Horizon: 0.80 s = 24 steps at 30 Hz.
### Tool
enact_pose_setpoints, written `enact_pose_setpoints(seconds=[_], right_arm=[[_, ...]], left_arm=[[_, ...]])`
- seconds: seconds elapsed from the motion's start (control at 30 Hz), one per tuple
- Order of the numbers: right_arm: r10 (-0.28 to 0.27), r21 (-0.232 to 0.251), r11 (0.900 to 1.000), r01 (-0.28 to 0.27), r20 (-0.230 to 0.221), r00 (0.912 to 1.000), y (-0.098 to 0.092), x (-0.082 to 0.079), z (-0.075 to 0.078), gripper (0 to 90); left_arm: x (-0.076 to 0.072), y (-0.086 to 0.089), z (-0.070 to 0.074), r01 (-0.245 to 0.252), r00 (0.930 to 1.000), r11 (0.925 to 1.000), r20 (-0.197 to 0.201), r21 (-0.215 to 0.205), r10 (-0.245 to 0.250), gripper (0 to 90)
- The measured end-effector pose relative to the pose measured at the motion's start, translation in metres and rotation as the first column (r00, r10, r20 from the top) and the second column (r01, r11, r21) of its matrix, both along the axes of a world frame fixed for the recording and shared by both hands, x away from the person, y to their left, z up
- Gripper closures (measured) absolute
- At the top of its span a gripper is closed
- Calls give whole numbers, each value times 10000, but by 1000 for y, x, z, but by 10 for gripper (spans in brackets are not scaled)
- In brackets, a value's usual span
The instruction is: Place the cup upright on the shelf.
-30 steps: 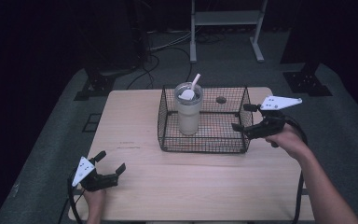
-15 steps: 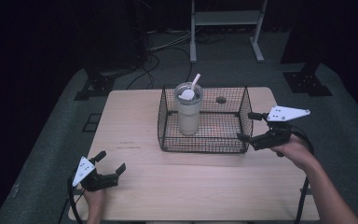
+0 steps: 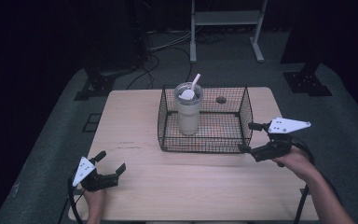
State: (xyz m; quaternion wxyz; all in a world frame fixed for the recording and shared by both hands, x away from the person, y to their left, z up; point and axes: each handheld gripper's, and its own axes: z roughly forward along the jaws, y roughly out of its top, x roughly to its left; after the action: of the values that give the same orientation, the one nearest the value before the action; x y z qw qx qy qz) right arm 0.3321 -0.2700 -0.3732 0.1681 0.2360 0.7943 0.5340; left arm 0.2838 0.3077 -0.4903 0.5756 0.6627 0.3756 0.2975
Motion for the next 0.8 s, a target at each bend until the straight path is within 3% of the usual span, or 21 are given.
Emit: enact_pose_setpoints(seconds=[0.8], right_arm=[[3, 341, 9994, -3, -27, 10000, -3, -28, -29, 89]], left_arm=[[0, 0, 0, -12, 10000, 10000, 5, -31, 12, 0]])
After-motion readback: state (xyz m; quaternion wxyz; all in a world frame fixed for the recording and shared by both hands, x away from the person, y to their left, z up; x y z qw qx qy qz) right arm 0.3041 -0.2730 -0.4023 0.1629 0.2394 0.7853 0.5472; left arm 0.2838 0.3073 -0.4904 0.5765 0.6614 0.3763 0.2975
